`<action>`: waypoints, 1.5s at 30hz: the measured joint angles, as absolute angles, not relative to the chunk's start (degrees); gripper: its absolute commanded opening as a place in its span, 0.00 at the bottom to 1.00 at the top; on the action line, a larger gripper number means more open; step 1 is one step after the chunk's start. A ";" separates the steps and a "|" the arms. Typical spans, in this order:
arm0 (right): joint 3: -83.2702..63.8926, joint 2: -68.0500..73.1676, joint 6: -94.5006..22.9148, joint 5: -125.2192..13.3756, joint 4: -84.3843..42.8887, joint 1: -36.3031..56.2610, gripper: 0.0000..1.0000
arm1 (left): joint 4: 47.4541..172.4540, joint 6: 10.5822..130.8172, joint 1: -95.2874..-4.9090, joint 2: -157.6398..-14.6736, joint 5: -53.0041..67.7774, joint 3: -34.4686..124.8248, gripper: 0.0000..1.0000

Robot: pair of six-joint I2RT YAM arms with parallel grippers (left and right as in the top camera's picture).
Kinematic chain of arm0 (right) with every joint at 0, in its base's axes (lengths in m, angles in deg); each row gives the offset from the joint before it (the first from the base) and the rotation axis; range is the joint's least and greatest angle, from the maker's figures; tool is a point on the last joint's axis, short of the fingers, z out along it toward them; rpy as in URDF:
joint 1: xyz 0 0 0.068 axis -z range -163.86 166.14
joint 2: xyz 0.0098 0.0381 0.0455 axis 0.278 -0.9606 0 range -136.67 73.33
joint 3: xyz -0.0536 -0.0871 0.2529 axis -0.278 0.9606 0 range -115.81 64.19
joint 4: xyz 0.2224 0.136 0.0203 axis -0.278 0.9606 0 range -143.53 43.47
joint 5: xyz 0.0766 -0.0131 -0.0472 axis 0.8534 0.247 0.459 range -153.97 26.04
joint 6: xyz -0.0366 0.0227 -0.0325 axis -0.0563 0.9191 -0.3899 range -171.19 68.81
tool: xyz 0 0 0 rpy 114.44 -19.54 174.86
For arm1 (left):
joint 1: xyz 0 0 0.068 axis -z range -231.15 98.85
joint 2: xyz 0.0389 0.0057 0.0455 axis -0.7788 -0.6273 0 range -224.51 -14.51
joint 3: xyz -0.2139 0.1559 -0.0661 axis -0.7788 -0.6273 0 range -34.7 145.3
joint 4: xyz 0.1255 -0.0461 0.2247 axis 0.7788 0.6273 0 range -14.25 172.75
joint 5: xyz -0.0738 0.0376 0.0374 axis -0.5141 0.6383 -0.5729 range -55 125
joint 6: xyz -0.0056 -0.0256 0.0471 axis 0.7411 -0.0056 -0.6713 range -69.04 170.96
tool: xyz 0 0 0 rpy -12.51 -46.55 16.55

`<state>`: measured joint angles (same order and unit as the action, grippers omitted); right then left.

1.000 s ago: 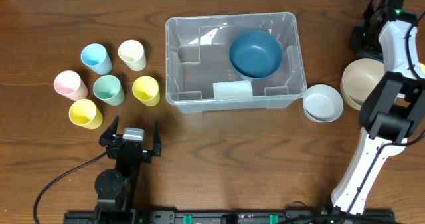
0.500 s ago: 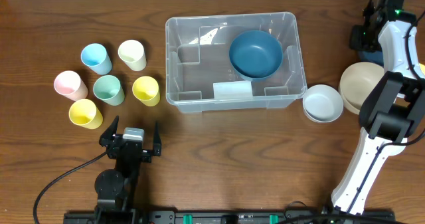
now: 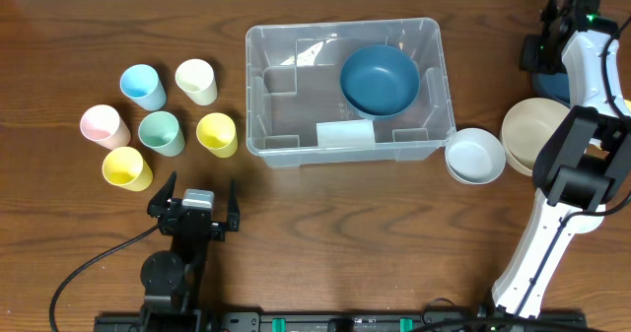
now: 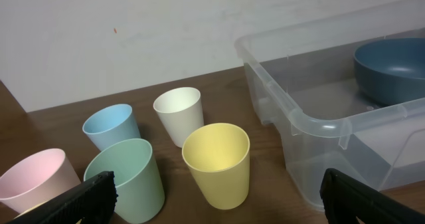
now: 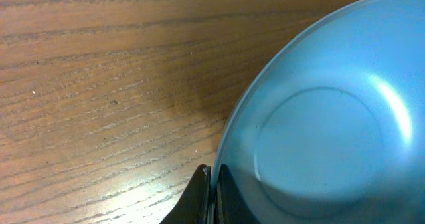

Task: Pack container
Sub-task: 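Release the blue bowl and move the right gripper to the second blue bowl, then carry the second blue bowl into the bin and stack it on the first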

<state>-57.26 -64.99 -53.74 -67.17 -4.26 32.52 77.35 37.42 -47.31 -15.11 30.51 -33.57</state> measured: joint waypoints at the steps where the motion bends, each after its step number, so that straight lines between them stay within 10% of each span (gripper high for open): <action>1: -57.26 -64.99 -53.74 -67.15 -4.26 32.52 0.01 | 77.35 37.40 -47.31 -15.11 30.51 -33.57 0.98; 16: -75.27 -61.23 -51.81 -58.64 7.07 27.19 0.01 | 77.35 37.42 -47.31 -15.09 30.51 -33.57 0.98; 27: -77.83 -48.95 -51.44 -52.74 12.88 6.51 0.01 | 77.33 37.42 -47.31 -15.11 30.51 -33.57 0.98; 45: -62.51 -49.10 -51.42 -58.45 15.37 -9.33 0.02 | 77.35 37.42 -47.31 -15.11 30.51 -33.57 0.98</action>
<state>-62.51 -49.10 -51.42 -58.45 15.37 -9.33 77.35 37.42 -47.31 -15.11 30.51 -33.57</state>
